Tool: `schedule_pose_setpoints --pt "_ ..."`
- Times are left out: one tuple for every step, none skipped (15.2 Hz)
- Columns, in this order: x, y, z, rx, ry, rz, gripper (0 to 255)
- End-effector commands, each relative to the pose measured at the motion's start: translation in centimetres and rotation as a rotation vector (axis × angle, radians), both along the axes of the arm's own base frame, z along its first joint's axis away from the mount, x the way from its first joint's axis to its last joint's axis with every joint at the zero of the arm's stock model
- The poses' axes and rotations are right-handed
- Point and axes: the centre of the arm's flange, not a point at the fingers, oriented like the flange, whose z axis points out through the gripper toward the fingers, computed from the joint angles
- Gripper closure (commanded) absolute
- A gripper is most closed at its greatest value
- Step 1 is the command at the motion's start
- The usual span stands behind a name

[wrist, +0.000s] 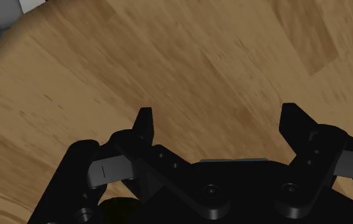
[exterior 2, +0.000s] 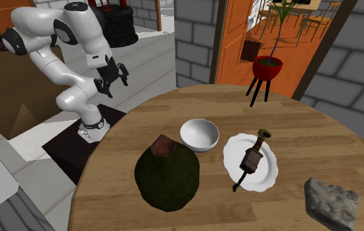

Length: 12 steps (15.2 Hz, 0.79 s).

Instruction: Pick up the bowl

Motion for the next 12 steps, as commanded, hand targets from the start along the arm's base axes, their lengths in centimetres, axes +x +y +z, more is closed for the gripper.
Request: schedule_pose_setpoints --pt "0.0 0.0 0.0 0.000 0.000 0.000 0" --pt "1.2 0.0 -0.5 -0.001 0.000 -0.002 0" --pt "2.4 0.0 -1.0 -0.001 0.000 -0.003 0" --pt "3.6 0.0 -1.5 -0.002 0.000 -0.005 0" --pt "4.9 0.0 -2.0 -0.003 0.000 -0.007 0" --pt "6.1 0.1 -2.5 -0.003 0.000 -0.009 0" --pt "7.3 0.1 -3.0 -0.004 0.000 -0.010 0" --pt "8.5 0.1 -3.5 -0.004 0.000 -0.012 0" --pt "9.7 0.1 -4.1 -0.005 0.000 -0.014 0" --pt "10.9 0.1 -4.6 -0.006 0.000 -0.016 0" --pt "12.1 0.0 -5.1 -0.006 0.000 -0.017 0" --pt "13.4 0.0 -5.6 -0.007 0.000 -0.019 0"
